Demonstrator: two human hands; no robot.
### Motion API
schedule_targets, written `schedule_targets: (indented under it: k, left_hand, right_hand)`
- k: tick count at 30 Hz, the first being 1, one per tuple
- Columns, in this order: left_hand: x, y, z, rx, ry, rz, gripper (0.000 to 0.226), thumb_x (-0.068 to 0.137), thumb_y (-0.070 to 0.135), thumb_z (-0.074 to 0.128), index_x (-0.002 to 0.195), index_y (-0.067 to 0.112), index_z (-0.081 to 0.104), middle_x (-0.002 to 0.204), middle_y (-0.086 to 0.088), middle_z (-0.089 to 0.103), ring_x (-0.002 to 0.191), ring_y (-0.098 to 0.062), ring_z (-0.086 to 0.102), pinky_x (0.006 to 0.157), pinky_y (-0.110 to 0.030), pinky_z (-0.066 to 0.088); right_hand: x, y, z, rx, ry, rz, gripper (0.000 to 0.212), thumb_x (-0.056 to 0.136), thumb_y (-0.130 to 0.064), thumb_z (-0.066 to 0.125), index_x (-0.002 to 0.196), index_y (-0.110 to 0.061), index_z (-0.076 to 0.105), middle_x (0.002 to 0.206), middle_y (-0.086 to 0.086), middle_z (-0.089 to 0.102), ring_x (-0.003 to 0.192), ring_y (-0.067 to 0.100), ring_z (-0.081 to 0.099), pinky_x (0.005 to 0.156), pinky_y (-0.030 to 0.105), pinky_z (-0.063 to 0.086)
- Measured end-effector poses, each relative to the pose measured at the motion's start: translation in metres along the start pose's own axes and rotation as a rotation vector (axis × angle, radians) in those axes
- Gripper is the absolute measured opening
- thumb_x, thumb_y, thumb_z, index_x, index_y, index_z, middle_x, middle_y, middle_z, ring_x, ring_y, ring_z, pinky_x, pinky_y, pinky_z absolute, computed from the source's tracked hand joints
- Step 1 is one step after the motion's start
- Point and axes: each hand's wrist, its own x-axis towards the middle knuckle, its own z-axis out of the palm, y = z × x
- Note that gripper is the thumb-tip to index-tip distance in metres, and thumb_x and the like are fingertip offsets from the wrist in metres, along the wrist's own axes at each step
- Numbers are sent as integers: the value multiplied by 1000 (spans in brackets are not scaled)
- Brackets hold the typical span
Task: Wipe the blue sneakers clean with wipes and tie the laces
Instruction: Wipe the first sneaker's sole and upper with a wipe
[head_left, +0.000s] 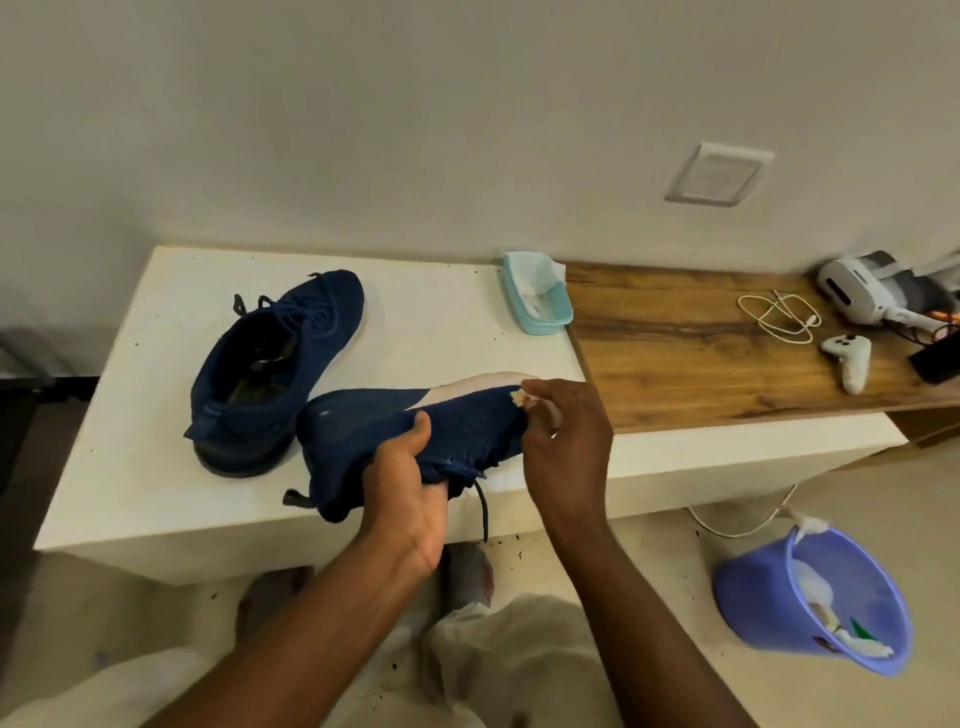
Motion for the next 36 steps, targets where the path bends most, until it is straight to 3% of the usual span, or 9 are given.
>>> schedule_targets:
  k: [3,9,14,16,20,24,31,34,36]
  left_hand:
    - [-5,-11,-9,129,-19,9,33,82,8,78,115,2,73,111,-12,76,101,-29,74,96,-46,56]
    - [-6,-26,-20,308,-9,11,30,77,20,86,105,12,78,105,-4,78,106,-24,71,105,-46,51]
    - [-5,-34,-25,337,4,52,33,77,28,87,107,19,77,109,5,77,111,-20,69,108,-46,47]
    - [-4,-37,-23,341,6,46,34,76,29,88,107,18,77,109,5,77,110,-19,69,107,-44,48]
    - [-9,-35,-19,333,5,-7,34,80,28,84,109,13,76,107,0,78,104,-17,72,92,-34,53]
    - [-41,-16,-9,170,36,-119,41,78,14,81,117,6,70,115,-12,74,106,-23,70,89,-34,55]
    - [-113,17,10,224,-236,-465,61,60,18,81,112,-3,59,126,-24,61,120,-34,59,112,-47,43]
    - [-111,33,12,631,-416,-215,48,72,29,80,115,9,71,112,-7,75,108,-21,71,99,-42,55]
    - [-86,40,0,1105,-434,358,24,90,31,73,113,26,73,110,14,74,106,-4,68,94,-33,57]
  right_hand:
    - [-7,7,11,-1,-27,-48,25,97,-4,57,110,-18,73,112,-6,62,103,4,59,92,19,50]
    - [-16,13,12,-172,-138,-363,27,92,-11,54,108,-17,75,108,-2,69,104,10,55,88,21,46]
    - [18,45,-4,58,192,170,17,97,-17,64,111,-18,74,107,-5,66,102,8,60,96,39,52]
    - [19,41,1,63,170,137,19,96,-14,65,113,-16,74,106,-3,66,100,9,61,95,37,53]
    - [-1,11,30,-183,-86,-306,29,92,-3,58,114,-11,74,102,6,66,99,16,54,88,23,42]
    - [6,16,30,-68,-40,-206,26,96,-9,59,116,-16,74,106,-2,66,99,1,51,87,3,35]
    - [6,23,31,107,10,-166,17,93,-16,69,108,-16,77,106,-4,67,98,1,61,87,18,50]
    - [9,25,30,111,20,-156,16,92,-19,71,107,-18,78,105,-5,68,97,3,62,85,24,53]
    - [7,22,27,185,0,-87,15,92,-20,72,106,-20,78,105,-8,68,99,3,63,86,22,53]
